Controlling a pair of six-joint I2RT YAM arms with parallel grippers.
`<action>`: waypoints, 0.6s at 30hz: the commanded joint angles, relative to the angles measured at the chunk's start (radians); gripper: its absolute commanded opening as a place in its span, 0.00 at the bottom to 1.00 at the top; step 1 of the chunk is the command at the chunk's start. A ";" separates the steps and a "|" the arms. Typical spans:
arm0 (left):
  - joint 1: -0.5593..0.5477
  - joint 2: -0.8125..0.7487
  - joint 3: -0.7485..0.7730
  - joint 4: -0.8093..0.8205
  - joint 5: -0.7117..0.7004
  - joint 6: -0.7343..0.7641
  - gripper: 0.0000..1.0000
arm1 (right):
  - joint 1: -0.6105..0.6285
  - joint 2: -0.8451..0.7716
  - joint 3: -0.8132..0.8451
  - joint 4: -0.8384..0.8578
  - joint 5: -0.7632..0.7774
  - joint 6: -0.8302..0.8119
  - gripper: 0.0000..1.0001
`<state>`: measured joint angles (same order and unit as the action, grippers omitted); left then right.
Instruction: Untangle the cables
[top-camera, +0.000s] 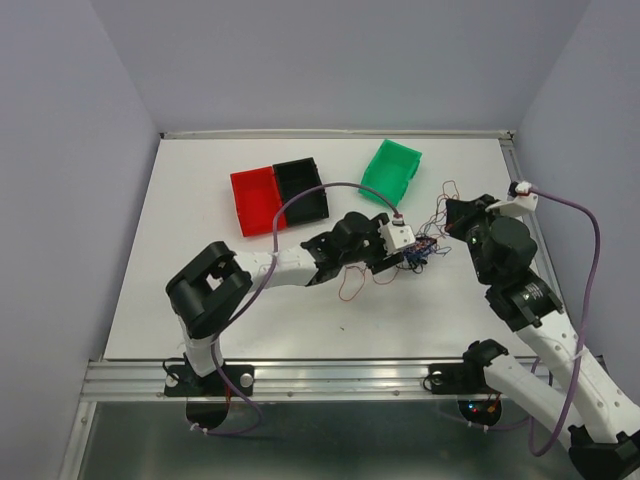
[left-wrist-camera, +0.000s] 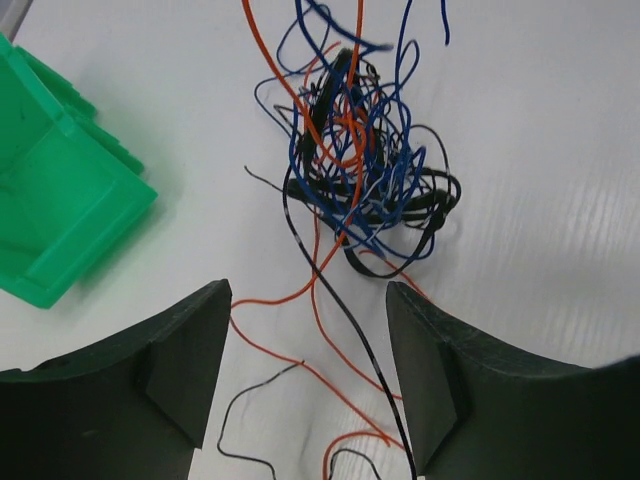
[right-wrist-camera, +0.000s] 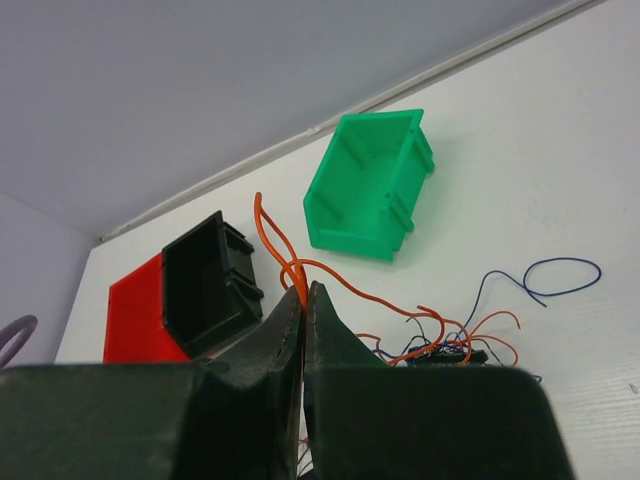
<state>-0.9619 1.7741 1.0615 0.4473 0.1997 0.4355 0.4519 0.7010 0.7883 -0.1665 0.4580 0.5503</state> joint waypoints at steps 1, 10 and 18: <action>-0.040 -0.013 0.055 0.154 0.018 -0.023 0.75 | -0.005 -0.029 0.048 0.044 0.036 0.017 0.01; -0.089 0.013 0.065 0.218 0.023 -0.035 0.77 | -0.005 -0.012 0.138 0.007 -0.010 0.043 0.01; -0.089 0.062 0.092 0.214 0.018 -0.040 0.73 | -0.005 0.040 0.232 -0.013 -0.079 0.092 0.01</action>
<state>-1.0519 1.8118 1.0969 0.6163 0.2188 0.4046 0.4519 0.7330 0.9428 -0.2024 0.4194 0.6079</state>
